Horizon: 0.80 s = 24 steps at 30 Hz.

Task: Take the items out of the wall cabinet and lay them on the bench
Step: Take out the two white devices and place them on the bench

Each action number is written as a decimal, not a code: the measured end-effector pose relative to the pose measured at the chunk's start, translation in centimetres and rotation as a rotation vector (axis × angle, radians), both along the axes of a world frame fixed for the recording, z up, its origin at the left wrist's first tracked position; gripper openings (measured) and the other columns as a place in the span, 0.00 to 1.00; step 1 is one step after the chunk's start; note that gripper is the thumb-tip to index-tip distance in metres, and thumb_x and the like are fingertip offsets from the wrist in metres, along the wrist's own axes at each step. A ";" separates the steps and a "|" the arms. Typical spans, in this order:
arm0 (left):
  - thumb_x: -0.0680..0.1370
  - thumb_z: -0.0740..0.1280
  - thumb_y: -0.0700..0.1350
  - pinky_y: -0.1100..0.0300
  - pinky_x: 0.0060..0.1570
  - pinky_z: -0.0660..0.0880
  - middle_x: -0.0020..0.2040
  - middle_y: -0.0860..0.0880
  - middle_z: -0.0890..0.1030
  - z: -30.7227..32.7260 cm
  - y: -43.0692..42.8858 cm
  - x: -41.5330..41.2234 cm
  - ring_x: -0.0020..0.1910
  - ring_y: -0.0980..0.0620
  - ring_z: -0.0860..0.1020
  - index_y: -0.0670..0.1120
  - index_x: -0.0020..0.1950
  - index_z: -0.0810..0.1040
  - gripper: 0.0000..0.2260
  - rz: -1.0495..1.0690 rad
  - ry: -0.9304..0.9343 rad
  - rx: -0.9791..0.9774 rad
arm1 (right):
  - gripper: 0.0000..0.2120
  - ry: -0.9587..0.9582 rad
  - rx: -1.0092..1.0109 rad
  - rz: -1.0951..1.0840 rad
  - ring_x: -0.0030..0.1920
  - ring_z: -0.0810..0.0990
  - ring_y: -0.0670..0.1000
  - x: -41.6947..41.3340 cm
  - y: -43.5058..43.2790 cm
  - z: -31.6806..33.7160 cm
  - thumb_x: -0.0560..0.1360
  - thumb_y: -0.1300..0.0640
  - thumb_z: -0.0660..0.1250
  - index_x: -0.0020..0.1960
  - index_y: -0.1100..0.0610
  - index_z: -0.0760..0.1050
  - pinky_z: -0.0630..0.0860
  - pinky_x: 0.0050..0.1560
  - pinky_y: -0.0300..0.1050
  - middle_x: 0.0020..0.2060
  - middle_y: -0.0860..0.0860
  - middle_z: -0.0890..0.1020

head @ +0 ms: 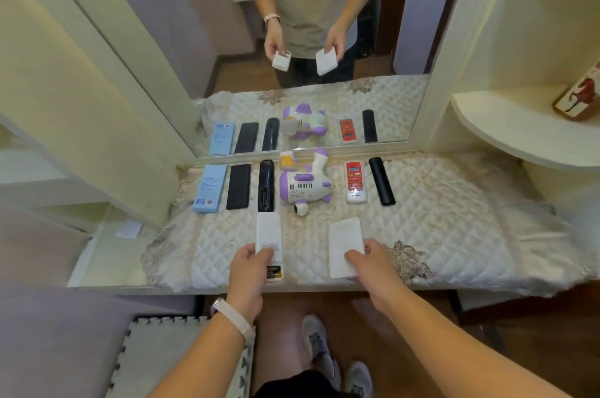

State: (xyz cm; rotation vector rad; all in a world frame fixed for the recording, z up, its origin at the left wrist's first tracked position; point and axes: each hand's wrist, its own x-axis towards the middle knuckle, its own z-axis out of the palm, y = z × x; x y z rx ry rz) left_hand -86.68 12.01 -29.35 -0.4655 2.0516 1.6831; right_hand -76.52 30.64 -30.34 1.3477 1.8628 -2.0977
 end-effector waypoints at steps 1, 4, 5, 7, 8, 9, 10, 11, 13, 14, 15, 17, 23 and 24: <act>0.76 0.67 0.40 0.50 0.41 0.80 0.48 0.41 0.84 -0.6 0.3 -0.5 0.45 0.41 0.83 0.43 0.53 0.80 0.07 -0.004 -0.017 -0.005 | 0.09 -0.015 -0.009 0.006 0.48 0.79 0.51 -0.6 0.1 -0.5 0.77 0.62 0.64 0.57 0.57 0.70 0.80 0.41 0.47 0.50 0.51 0.77; 0.76 0.66 0.39 0.52 0.38 0.78 0.46 0.41 0.84 -2.5 1.1 -1.8 0.43 0.42 0.83 0.43 0.52 0.80 0.07 -0.037 -0.074 0.000 | 0.11 -0.076 0.013 0.024 0.48 0.79 0.52 -2.2 0.3 -2.0 0.76 0.63 0.65 0.57 0.57 0.71 0.81 0.41 0.49 0.49 0.52 0.78; 0.76 0.66 0.38 0.52 0.38 0.78 0.46 0.40 0.84 -3.2 1.3 -2.3 0.43 0.41 0.83 0.43 0.51 0.81 0.06 -0.057 -0.095 0.001 | 0.12 -0.104 0.032 0.030 0.48 0.80 0.53 -2.7 0.5 -2.4 0.75 0.64 0.66 0.57 0.58 0.72 0.81 0.44 0.52 0.50 0.53 0.79; 0.75 0.67 0.39 0.52 0.37 0.78 0.46 0.38 0.84 -4.6 1.8 -3.3 0.42 0.41 0.83 0.41 0.51 0.80 0.07 -0.079 -0.135 -0.003 | 0.12 -0.156 0.056 0.040 0.49 0.80 0.54 -3.7 0.8 -3.1 0.74 0.64 0.67 0.57 0.58 0.72 0.81 0.49 0.55 0.50 0.54 0.79; 0.75 0.67 0.38 0.53 0.36 0.77 0.45 0.39 0.84 -5.2 2.0 -3.8 0.41 0.42 0.82 0.41 0.51 0.80 0.06 -0.073 -0.152 -0.003 | 0.12 -0.175 0.058 0.045 0.49 0.80 0.54 -4.2 0.9 -3.5 0.74 0.65 0.67 0.57 0.58 0.72 0.80 0.51 0.56 0.50 0.55 0.79; 0.76 0.67 0.38 0.54 0.36 0.76 0.44 0.40 0.83 -5.7 2.2 -4.3 0.40 0.43 0.82 0.41 0.51 0.79 0.05 -0.061 -0.172 0.000 | 0.13 -0.187 0.053 0.056 0.49 0.80 0.54 -4.8 1.1 -3.7 0.74 0.65 0.67 0.57 0.57 0.72 0.80 0.52 0.57 0.51 0.55 0.79; 0.76 0.66 0.38 0.55 0.35 0.76 0.44 0.41 0.83 -6.3 2.4 -4.8 0.40 0.44 0.81 0.42 0.50 0.79 0.04 -0.053 -0.188 0.006 | 0.13 -0.199 0.048 0.071 0.49 0.80 0.53 -5.3 1.3 -4.2 0.74 0.64 0.67 0.57 0.57 0.72 0.80 0.52 0.56 0.51 0.54 0.79; 0.76 0.66 0.38 0.56 0.35 0.75 0.44 0.41 0.83 -6.9 2.6 -5.3 0.40 0.44 0.81 0.43 0.50 0.79 0.04 -0.054 -0.206 0.012 | 0.13 -0.208 0.048 0.089 0.49 0.80 0.52 -5.8 1.5 -4.5 0.74 0.64 0.67 0.57 0.57 0.71 0.80 0.51 0.53 0.52 0.54 0.79; 0.76 0.66 0.38 0.54 0.36 0.77 0.45 0.41 0.84 -8.0 2.9 -6.2 0.42 0.43 0.82 0.42 0.52 0.80 0.06 -0.075 -0.225 0.021 | 0.13 -0.213 0.038 0.113 0.48 0.79 0.49 -6.9 1.7 -5.0 0.75 0.64 0.66 0.57 0.56 0.71 0.79 0.45 0.44 0.51 0.52 0.80; 0.76 0.67 0.39 0.53 0.38 0.79 0.46 0.41 0.84 -8.5 3.0 -6.6 0.43 0.43 0.83 0.42 0.54 0.80 0.07 -0.080 -0.235 0.019 | 0.12 -0.212 0.022 0.115 0.48 0.79 0.47 -7.4 1.7 -5.3 0.75 0.65 0.66 0.57 0.55 0.71 0.77 0.43 0.41 0.50 0.51 0.79; 0.76 0.67 0.39 0.52 0.39 0.79 0.47 0.42 0.84 -9.0 3.1 -6.9 0.44 0.43 0.83 0.42 0.55 0.80 0.08 -0.078 -0.246 0.016 | 0.13 -0.210 0.006 0.115 0.47 0.79 0.47 -7.9 1.7 -5.5 0.76 0.66 0.66 0.57 0.55 0.71 0.77 0.43 0.40 0.49 0.49 0.79; 0.76 0.67 0.39 0.53 0.39 0.80 0.47 0.43 0.84 -9.6 3.4 -7.4 0.44 0.44 0.83 0.42 0.55 0.79 0.09 -0.065 -0.259 0.022 | 0.13 -0.224 -0.007 0.125 0.49 0.79 0.47 -8.8 1.7 -5.9 0.75 0.66 0.65 0.58 0.55 0.72 0.78 0.48 0.43 0.47 0.47 0.79; 0.76 0.67 0.37 0.56 0.40 0.79 0.47 0.46 0.84 -10.3 2.9 -7.9 0.44 0.47 0.83 0.44 0.52 0.80 0.07 -0.106 -0.264 0.032 | 0.15 -0.284 0.033 0.174 0.54 0.80 0.51 -9.7 1.8 -7.4 0.75 0.65 0.66 0.60 0.54 0.72 0.77 0.58 0.51 0.55 0.52 0.81; 0.77 0.66 0.37 0.55 0.41 0.79 0.46 0.46 0.84 -10.2 2.8 -7.9 0.44 0.48 0.83 0.47 0.50 0.79 0.06 -0.133 -0.245 0.029 | 0.16 -0.290 0.044 0.195 0.54 0.80 0.51 -9.6 1.9 -7.6 0.75 0.65 0.66 0.61 0.55 0.72 0.77 0.58 0.51 0.55 0.52 0.81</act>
